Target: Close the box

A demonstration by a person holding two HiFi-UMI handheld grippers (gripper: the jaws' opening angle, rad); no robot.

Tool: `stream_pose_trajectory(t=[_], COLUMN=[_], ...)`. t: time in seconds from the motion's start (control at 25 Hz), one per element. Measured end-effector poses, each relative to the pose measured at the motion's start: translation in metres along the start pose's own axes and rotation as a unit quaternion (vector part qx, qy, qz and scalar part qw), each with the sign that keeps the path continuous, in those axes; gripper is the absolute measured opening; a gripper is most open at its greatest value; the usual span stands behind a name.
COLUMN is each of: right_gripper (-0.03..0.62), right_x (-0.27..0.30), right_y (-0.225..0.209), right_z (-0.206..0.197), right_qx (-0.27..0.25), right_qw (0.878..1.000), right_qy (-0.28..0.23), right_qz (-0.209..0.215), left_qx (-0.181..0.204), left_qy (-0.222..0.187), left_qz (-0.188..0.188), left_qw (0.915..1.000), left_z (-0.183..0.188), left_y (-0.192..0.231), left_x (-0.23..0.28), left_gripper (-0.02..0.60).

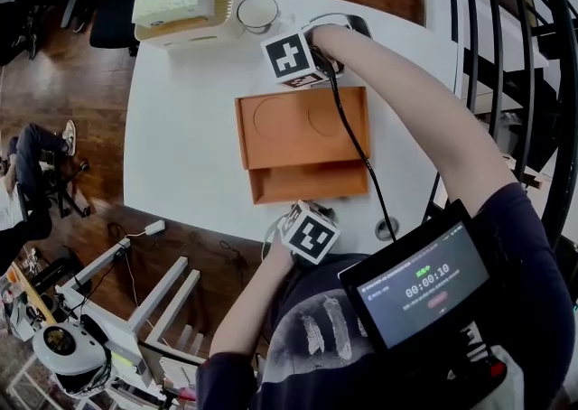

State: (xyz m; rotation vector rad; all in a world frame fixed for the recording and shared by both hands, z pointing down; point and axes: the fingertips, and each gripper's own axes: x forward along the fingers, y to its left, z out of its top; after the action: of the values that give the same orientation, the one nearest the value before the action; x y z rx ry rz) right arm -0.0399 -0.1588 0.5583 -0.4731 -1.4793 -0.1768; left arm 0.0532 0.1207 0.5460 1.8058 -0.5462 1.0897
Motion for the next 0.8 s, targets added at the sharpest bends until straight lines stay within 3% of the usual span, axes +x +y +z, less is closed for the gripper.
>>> stream_pose_trajectory(t=[0.8], right_gripper=[0.006], right_x=[-0.002], right_y=[0.005], right_z=[-0.002], right_qx=[0.009], right_qw=[1.0], right_qy=[-0.013], right_qz=[-0.006], left_qx=[0.021], left_qy=[-0.012], left_qz=[0.006], left_qw=[0.9997], left_z=[0.019], left_y=[0.0], left_x=[-0.008], left_gripper=[0.015])
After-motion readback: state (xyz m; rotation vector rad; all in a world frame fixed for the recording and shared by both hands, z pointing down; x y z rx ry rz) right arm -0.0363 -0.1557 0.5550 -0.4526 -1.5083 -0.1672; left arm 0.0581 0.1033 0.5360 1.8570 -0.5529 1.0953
